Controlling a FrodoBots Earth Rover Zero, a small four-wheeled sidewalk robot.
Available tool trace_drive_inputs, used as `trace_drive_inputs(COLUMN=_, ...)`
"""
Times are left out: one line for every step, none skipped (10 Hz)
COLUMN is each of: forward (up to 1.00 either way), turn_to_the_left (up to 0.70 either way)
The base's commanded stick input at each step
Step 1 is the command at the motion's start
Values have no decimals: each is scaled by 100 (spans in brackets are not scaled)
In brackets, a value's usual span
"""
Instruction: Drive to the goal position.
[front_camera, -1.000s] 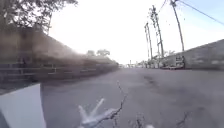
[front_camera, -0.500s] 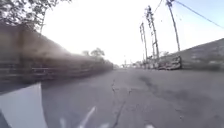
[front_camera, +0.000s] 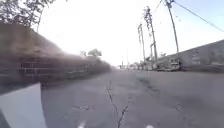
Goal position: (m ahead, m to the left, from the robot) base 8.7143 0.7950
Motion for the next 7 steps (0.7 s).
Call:
trace_drive_inputs(forward=70, turn_to_the_left=0)
trace_drive_inputs(forward=70, turn_to_the_left=-4)
trace_drive_inputs(forward=70, turn_to_the_left=-14)
trace_drive_inputs(forward=70, turn_to_the_left=-25)
trace_drive_inputs(forward=70, turn_to_the_left=0)
trace_drive_inputs(forward=70, turn_to_the_left=0)
trace_drive_inputs(forward=70, turn_to_the_left=0)
